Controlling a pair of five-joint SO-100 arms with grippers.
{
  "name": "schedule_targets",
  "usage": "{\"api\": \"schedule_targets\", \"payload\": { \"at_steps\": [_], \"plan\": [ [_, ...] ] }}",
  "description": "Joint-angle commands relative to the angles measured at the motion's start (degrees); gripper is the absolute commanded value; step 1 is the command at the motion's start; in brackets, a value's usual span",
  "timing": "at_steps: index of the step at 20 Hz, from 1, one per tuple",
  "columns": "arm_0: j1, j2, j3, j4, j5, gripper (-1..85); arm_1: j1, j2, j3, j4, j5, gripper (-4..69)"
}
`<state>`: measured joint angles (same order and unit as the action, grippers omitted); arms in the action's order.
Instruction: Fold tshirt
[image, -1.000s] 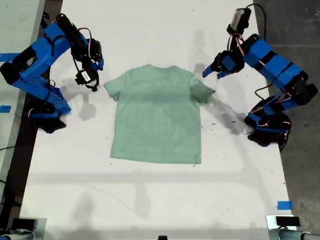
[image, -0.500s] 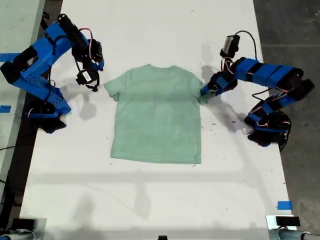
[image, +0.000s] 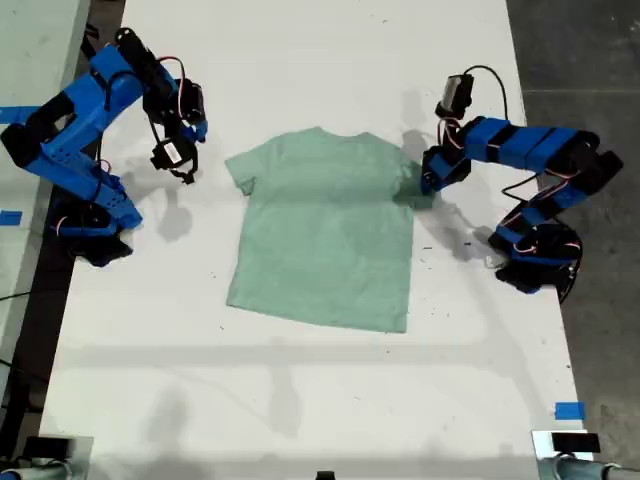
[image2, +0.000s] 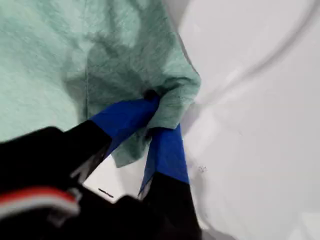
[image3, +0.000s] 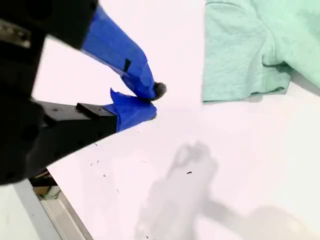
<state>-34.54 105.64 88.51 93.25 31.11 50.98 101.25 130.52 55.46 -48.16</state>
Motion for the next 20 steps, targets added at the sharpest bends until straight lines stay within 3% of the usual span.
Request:
{"api": "schedule_targets", "payload": {
  "at_steps": [1,6,11,20],
  "plan": [
    [0.5,0.2,-3.1,0.4,-0.2,0.0,-0.5,3.3,-5.4,4.4,0.4,-1.2],
    [1.2,0.2,-3.1,0.1,-0.6,0.0,-4.3,10.2,-16.1,13.5,2.8,-1.3],
    [1.8,0.2,-3.1,-0.2,-1.0,0.0,-11.2,7.6,-28.1,14.9,9.8,-1.3],
    [2.5,0.2,-3.2,0.0,-1.7,0.0,-20.5,-19.9,-48.6,-0.6,18.5,-1.4]
  ]
}}
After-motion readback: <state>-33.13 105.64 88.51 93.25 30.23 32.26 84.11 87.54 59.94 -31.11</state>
